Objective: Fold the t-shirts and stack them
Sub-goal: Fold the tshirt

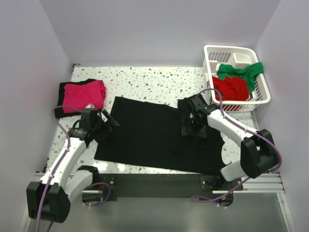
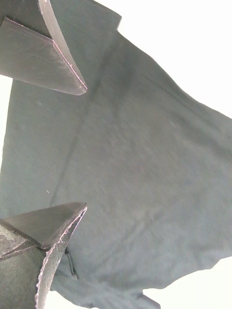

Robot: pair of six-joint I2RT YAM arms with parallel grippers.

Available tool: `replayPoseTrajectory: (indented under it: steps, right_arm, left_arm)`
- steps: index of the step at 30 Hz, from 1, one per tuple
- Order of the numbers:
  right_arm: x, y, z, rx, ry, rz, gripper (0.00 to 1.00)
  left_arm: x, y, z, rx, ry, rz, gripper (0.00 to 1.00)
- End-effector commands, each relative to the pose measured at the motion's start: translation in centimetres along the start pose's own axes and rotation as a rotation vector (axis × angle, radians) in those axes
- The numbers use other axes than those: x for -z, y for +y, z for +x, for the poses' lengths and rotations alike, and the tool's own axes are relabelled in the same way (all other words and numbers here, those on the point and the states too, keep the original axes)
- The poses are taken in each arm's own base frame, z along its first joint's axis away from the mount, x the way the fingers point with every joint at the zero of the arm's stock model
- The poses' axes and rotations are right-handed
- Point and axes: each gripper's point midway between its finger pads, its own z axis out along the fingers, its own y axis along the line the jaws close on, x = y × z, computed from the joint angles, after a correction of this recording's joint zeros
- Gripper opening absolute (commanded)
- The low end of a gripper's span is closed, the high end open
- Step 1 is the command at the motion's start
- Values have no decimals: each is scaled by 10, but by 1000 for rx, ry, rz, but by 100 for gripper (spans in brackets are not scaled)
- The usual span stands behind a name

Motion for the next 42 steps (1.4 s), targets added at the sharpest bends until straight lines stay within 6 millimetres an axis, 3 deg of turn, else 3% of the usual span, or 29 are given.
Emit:
replayPoseTrajectory:
  steps: [1,6,12,16,19,30,37,41,42]
  right_arm:
    - [21,15,-37,46,-122,-19,70]
    - [0,25,-57,55,-142,-35,70]
    - [-33,30,-52,67,-76,-53,70]
    - [-46,29,-38,81,-25,-51,70]
    - [-52,31,-25,87,0,-51,70]
    - [-63,48,20,145,70,-70,70]
    - [-53,58,20,182,49,-68,70]
    - [-26,62,4,206,5,-45,71]
    - [-12,69,-11,208,-43,-45,71]
  left_arm:
    - [-5,-43,-27,-62,-71,157,97]
    - [-42,-51,-21,-68,-10,163,98]
    - [-70,-20,-20,-72,-11,28,100]
    - [-74,1,2,-3,45,2,100]
    - [-73,30,23,70,89,-50,100]
    - [-44,69,26,150,50,-153,100]
    - [-35,61,13,119,20,-144,100]
    - [-22,43,-5,110,-23,-108,100]
    - [-19,39,-10,110,-38,-98,100]
